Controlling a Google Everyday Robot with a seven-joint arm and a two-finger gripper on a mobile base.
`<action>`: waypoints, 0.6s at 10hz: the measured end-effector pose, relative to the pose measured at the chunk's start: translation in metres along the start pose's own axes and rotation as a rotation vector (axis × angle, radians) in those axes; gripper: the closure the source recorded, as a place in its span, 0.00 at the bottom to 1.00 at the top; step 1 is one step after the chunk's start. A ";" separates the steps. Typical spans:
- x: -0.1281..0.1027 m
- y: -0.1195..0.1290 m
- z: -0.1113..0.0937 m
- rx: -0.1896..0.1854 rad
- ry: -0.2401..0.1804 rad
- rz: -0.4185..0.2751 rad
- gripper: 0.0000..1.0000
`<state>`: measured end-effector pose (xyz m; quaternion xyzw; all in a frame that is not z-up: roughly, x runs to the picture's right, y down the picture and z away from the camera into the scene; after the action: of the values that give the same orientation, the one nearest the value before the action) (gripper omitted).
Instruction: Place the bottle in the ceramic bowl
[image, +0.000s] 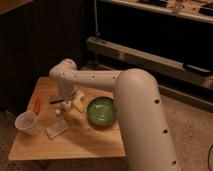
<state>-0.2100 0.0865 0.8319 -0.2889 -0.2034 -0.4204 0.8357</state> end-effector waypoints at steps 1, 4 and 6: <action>0.001 -0.001 -0.001 0.002 -0.001 0.001 0.01; 0.019 -0.021 -0.002 0.083 -0.036 0.042 0.01; 0.023 -0.030 -0.001 0.116 -0.052 0.067 0.01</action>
<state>-0.2214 0.0576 0.8539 -0.2574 -0.2394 -0.3718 0.8592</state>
